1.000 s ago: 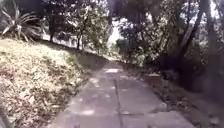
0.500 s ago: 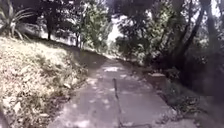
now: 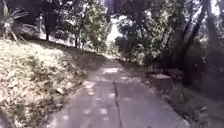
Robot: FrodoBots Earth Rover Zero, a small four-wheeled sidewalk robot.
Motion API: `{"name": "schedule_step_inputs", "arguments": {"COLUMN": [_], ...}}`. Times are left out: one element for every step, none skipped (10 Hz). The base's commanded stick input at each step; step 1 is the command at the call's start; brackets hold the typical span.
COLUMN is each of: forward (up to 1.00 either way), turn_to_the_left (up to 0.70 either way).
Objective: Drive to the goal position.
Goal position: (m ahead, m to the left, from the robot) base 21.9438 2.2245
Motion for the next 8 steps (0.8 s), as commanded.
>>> {"name": "schedule_step_inputs", "arguments": {"forward": [0.50,0.50,0.50,0.50,0.50,0.50,0.50,0.50], "turn_to_the_left": [0.00,0.00,0.00,0.00,0.00,0.00,0.00,0.00]}}
